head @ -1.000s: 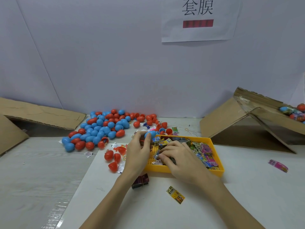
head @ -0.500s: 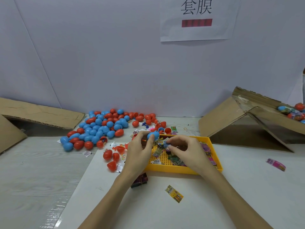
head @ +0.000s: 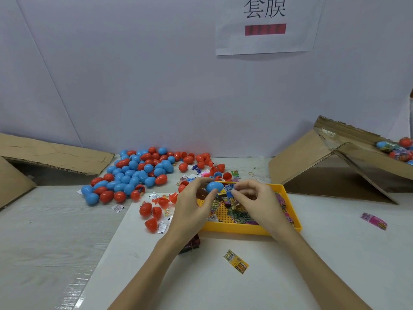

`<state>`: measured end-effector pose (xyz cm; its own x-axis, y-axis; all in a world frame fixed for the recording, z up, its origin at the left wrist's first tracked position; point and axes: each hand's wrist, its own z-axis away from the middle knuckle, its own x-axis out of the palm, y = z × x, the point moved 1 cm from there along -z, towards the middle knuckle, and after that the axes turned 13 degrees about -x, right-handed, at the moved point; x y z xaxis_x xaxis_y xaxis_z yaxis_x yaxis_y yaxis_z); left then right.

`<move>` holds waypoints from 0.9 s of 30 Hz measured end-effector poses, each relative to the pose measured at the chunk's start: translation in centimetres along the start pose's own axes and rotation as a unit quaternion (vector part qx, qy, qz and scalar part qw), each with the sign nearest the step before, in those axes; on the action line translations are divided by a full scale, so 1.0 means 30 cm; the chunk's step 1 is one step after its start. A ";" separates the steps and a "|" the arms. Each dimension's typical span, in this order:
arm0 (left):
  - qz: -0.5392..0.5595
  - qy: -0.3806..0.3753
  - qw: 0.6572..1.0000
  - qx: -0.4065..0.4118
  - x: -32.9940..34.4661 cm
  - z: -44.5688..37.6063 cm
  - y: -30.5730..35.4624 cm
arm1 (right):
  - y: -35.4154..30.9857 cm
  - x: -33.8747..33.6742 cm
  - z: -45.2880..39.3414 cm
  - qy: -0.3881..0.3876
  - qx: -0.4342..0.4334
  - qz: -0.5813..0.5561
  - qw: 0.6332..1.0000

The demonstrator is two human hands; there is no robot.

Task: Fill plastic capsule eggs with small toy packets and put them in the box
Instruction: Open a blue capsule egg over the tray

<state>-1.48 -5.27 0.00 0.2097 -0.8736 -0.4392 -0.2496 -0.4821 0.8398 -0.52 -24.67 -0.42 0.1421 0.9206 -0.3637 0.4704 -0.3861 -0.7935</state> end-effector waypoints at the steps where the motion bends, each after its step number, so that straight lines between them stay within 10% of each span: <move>1: 0.001 -0.004 1.000 0.005 0.000 0.002 0.003 | 0.001 0.000 0.001 0.000 0.004 -0.007 1.000; 27: -0.025 -0.001 0.999 0.021 -0.001 0.007 0.006 | -0.004 0.019 0.003 -0.016 0.003 -0.031 0.999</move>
<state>-1.72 -5.33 0.10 0.2206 -0.8489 -0.4803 -0.2793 -0.5268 0.8028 -0.58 -24.11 -0.58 0.0859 0.9404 -0.3292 0.4716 -0.3294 -0.8180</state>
